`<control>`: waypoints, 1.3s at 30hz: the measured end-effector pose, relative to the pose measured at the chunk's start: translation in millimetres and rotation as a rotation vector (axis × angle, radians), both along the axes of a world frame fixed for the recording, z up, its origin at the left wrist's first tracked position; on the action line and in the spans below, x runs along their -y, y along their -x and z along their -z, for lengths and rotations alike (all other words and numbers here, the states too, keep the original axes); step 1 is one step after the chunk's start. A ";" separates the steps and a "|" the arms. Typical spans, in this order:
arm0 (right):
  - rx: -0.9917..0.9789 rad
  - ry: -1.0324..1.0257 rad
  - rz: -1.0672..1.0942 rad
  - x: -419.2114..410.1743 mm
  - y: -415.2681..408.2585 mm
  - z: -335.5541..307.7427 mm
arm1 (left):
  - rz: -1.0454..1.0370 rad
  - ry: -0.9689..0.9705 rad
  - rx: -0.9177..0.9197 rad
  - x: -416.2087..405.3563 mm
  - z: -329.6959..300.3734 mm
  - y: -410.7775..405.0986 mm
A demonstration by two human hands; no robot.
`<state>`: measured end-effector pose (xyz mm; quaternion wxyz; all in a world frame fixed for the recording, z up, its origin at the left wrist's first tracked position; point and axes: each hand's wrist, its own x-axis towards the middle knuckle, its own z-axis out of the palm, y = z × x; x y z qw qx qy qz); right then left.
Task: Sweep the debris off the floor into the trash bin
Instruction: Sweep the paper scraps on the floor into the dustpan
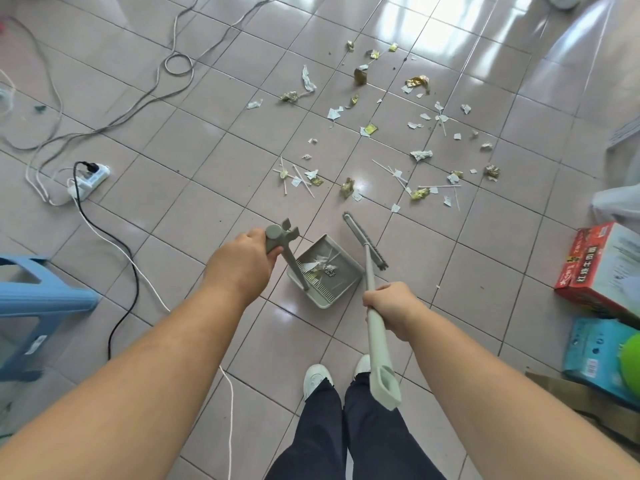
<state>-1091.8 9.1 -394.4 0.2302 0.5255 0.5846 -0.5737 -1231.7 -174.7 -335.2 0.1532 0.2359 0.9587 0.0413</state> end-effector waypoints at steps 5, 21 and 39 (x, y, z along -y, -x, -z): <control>-0.028 -0.040 -0.040 0.1 30.4 -8.2 | -0.086 -0.017 -0.014 5.6 -5.8 26.6; 0.027 -0.024 -0.028 -35.6 195.6 -7.3 | -0.139 0.045 -0.063 -35.7 3.6 157.4; 0.025 0.001 0.111 -49.5 305.3 18.1 | -0.258 0.114 -0.122 10.7 -7.0 242.2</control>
